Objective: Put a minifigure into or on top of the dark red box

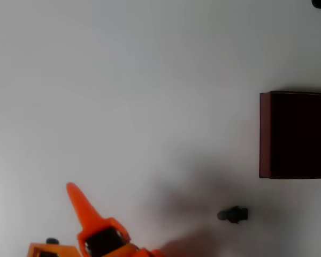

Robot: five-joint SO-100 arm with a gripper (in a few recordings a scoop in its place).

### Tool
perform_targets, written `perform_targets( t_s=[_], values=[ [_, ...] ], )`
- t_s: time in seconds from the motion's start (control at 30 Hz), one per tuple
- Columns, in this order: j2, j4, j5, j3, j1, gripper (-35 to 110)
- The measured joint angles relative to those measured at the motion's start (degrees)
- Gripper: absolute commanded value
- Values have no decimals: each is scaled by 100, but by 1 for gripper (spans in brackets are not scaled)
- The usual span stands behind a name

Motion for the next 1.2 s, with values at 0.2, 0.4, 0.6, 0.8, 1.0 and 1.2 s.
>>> perform_targets(
  t_s=[0.2,0.4,0.6,0.8,1.0,1.2],
  values=[
    [-3357,1749,-387,-3041,984,22],
    [-4430,2312,-765,-4087,2197,23],
    [-5651,2391,-1134,-4228,3322,24],
    [-6803,1890,-202,-4210,3823,25],
    [-6768,1723,510,-3981,4421,25],
    [-6592,1608,1125,-3322,5344,24]
  ],
)
